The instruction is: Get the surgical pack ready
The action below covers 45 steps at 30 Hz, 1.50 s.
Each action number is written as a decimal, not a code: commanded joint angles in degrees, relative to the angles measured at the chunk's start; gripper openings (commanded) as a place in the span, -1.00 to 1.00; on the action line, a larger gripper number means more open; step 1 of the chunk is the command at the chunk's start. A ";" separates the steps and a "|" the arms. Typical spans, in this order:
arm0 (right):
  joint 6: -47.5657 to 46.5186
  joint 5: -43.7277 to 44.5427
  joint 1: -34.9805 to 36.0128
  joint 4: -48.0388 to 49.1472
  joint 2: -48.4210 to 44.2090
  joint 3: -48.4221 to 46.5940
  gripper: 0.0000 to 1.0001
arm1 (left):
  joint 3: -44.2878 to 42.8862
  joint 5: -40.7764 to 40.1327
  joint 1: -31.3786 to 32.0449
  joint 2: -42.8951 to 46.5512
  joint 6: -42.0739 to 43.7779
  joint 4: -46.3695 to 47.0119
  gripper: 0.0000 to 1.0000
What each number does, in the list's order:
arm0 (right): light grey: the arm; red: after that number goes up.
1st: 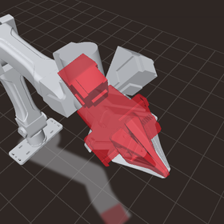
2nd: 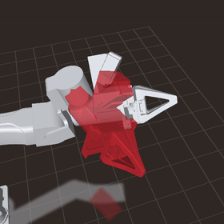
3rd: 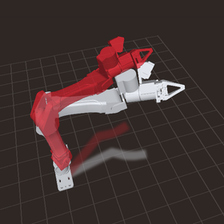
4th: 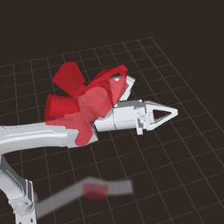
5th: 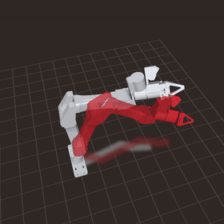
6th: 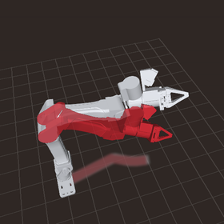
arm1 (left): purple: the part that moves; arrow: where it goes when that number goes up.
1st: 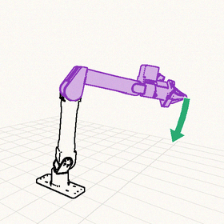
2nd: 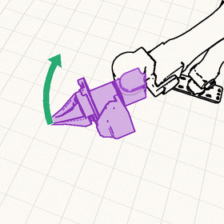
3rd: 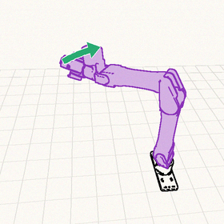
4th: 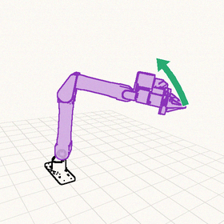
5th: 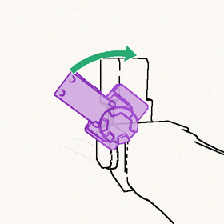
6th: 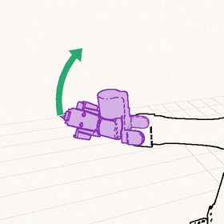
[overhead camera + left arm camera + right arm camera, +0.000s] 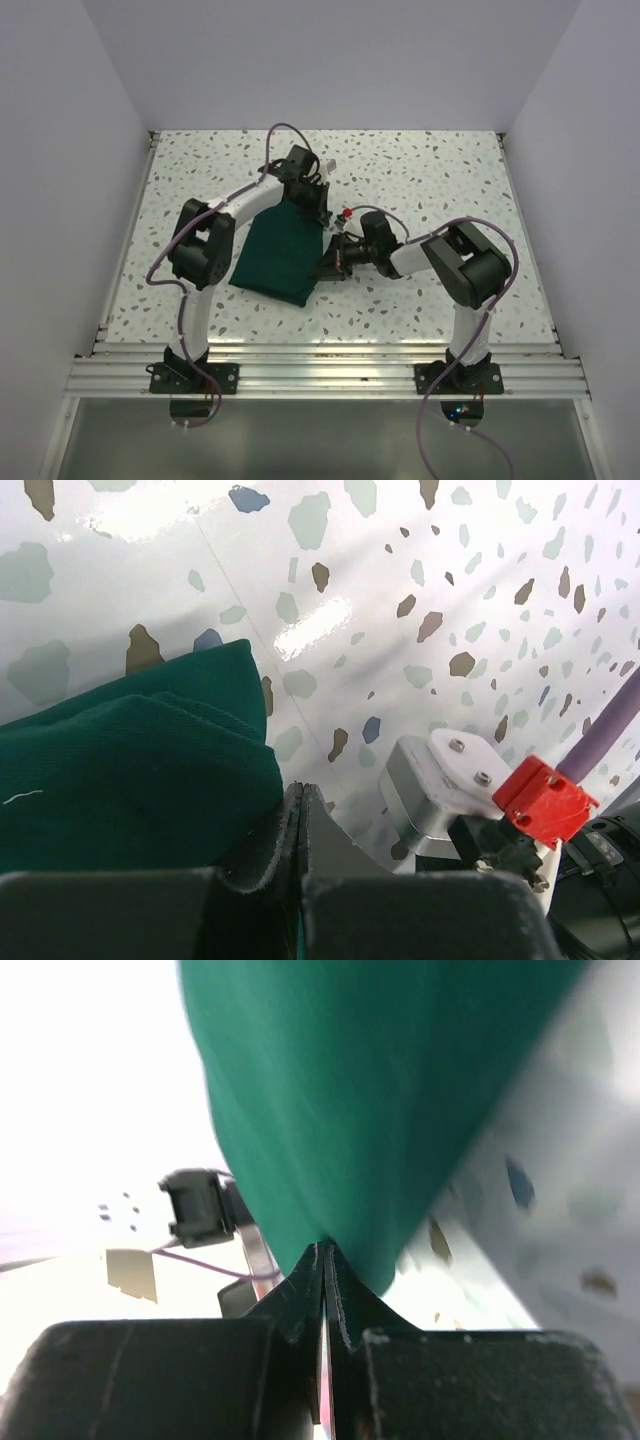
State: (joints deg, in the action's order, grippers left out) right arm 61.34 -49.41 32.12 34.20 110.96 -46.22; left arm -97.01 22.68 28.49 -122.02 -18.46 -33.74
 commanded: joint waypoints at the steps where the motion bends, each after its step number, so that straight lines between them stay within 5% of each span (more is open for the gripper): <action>1: -2.45 -0.87 0.75 -0.69 -3.37 3.94 -1.00 | -0.46 0.88 -0.72 -0.50 -0.09 2.97 -1.00; 8: -7.72 -1.31 0.67 -10.10 -8.47 1.49 -1.00 | -4.32 -1.40 -1.25 2.03 0.44 0.17 -1.00; 9: -8.51 -1.13 0.49 -13.85 -10.04 -0.43 -1.00 | -4.50 -1.67 -1.24 3.35 0.09 0.25 -0.83; 17: -10.72 -1.48 -2.32 -20.04 -8.83 -9.76 -1.00 | -0.46 -3.43 -3.09 12.94 -0.88 1.48 -0.48; 30: 2.03 -1.75 -1.89 -2.47 2.07 -11.62 -1.00 | -0.55 4.21 -3.88 1.88 -2.02 5.87 -0.97; 42: -1.93 -1.13 -1.27 -4.75 -3.37 0.86 -1.00 | -7.74 4.67 -3.97 -5.78 -0.88 4.65 -1.00; 45: -3.93 -1.57 -1.36 -8.43 -5.22 0.34 -1.00 | -9.25 3.08 -4.14 -3.24 -0.88 3.06 -0.84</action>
State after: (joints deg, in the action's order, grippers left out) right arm 60.82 -50.76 30.48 29.02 109.73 -45.74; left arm -102.80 27.90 24.45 -126.63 -20.34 -30.46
